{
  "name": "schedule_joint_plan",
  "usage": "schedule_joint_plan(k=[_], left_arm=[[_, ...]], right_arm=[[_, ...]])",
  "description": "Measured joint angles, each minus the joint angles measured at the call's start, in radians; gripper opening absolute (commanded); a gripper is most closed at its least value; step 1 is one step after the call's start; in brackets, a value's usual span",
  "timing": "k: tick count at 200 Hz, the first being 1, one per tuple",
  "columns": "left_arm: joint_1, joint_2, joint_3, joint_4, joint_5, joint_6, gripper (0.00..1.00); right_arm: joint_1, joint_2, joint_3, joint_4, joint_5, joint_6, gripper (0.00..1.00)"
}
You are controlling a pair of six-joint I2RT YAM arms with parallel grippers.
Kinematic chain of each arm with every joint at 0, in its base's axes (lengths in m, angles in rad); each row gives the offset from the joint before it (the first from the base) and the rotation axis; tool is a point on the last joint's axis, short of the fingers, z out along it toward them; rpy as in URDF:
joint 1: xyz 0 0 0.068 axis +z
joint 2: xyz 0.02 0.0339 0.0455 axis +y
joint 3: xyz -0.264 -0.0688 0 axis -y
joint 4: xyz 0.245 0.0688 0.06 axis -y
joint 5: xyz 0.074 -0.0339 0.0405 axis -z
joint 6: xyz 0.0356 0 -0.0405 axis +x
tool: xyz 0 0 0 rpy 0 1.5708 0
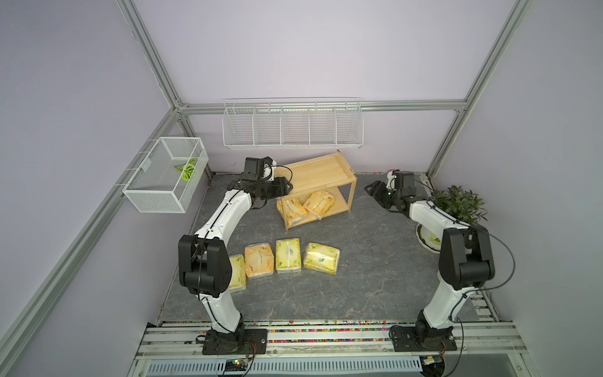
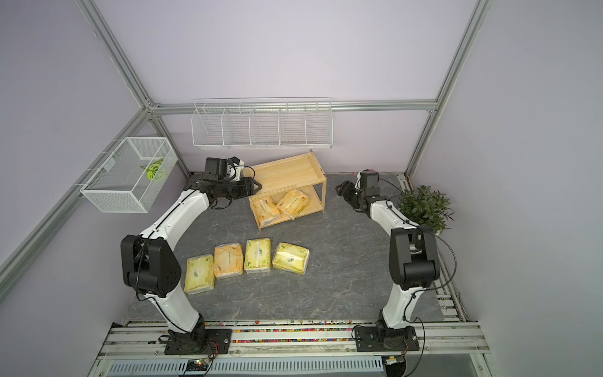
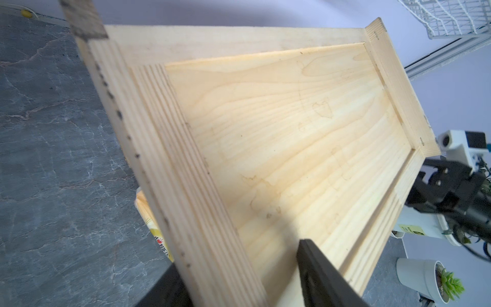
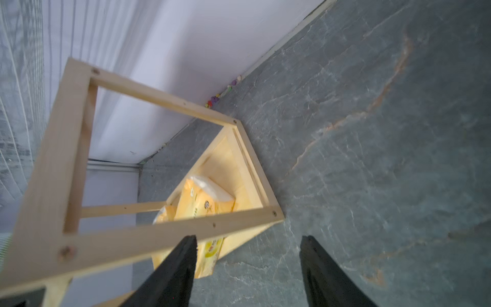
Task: Place the tissue boxes on the shelf by color
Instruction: Adjust the shelf at the center of the board.
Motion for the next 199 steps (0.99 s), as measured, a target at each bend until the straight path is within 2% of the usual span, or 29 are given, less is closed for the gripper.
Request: schedule_joint_plan(k=[43, 73, 120, 199], left_arm=[[-0.001, 0.000, 0.005, -0.013, 0.001, 0.008, 0.62], [-0.003, 0.002, 0.014, -0.028, 0.001, 0.012, 0.62], [-0.004, 0.006, 0.021, -0.034, 0.001, 0.012, 0.62], [-0.021, 0.024, 0.047, -0.056, 0.007, 0.027, 0.66]], right_arm=[[-0.038, 0.366, 0.472, -0.111, -0.295, 0.064, 0.68], [-0.026, 0.499, 0.610, -0.184, -0.435, 0.097, 0.68], [0.002, 0.497, 0.579, -0.208, -0.552, 0.094, 0.66], [0.010, 0.313, 0.212, -0.035, -0.640, 0.084, 0.62]])
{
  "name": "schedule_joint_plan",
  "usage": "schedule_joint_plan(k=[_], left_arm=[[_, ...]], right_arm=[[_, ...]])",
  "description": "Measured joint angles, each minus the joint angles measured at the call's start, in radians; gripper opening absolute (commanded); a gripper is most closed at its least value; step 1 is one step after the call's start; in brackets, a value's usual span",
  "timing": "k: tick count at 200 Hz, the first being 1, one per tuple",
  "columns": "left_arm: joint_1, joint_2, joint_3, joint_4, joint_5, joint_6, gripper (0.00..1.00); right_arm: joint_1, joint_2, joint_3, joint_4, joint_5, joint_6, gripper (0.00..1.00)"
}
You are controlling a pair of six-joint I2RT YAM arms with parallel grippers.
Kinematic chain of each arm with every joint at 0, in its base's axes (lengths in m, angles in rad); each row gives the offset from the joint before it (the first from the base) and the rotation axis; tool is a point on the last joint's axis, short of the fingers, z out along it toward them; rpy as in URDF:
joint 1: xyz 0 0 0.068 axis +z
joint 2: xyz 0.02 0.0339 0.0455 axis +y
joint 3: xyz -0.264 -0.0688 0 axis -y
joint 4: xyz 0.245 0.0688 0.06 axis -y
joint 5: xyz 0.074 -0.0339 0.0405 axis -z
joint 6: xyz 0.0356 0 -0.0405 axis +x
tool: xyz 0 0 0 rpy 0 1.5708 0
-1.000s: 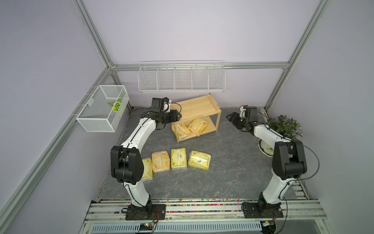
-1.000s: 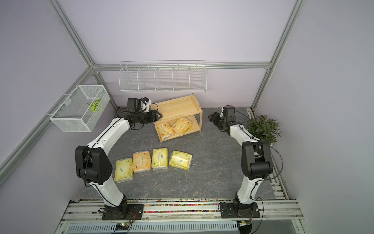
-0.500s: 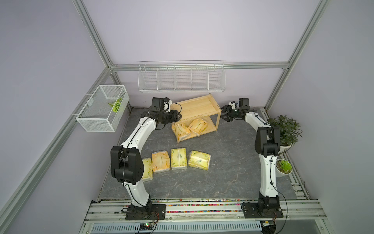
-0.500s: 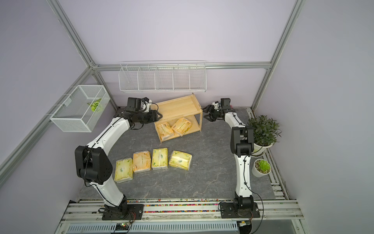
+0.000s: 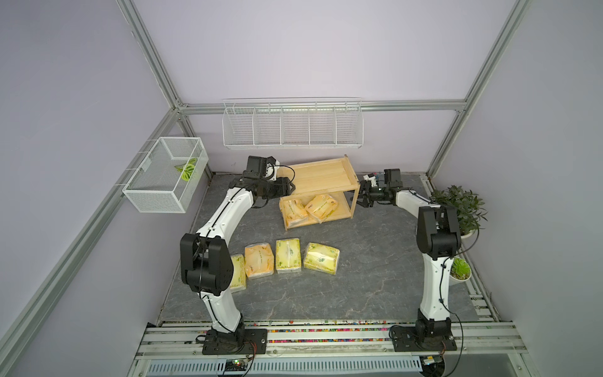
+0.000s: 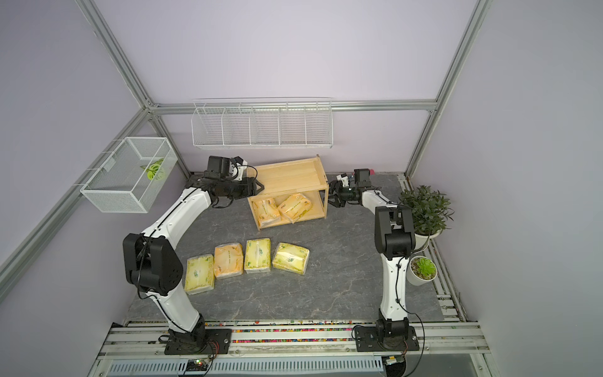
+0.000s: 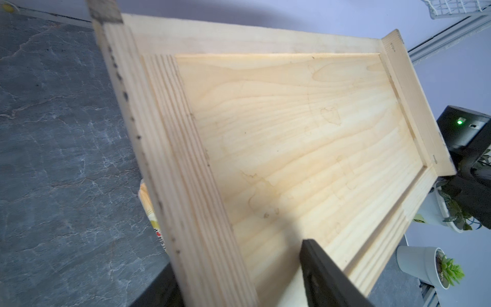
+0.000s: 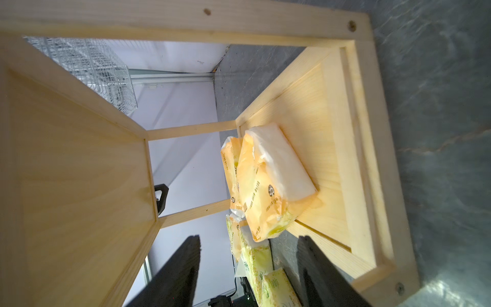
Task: Place the tissue boxes on the shelf by color
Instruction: Adjust the shelf at the center of the board.
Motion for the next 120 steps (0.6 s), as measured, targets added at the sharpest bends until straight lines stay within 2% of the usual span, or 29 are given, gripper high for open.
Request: schedule_joint_plan(k=[41, 78, 120], left_arm=[[-0.018, 0.002, 0.002, -0.003, 0.001, 0.000, 0.66], [-0.030, 0.002, 0.003, -0.007, 0.002, 0.002, 0.67], [-0.032, 0.002, 0.004, -0.007, 0.002, 0.005, 0.68]], right_arm=[[0.010, -0.153, -0.192, 0.108, -0.008, 0.016, 0.62], [0.016, -0.295, -0.391, 0.254, 0.004, 0.086, 0.64], [0.018, -0.349, -0.494, 0.264, 0.089, 0.095, 0.66]])
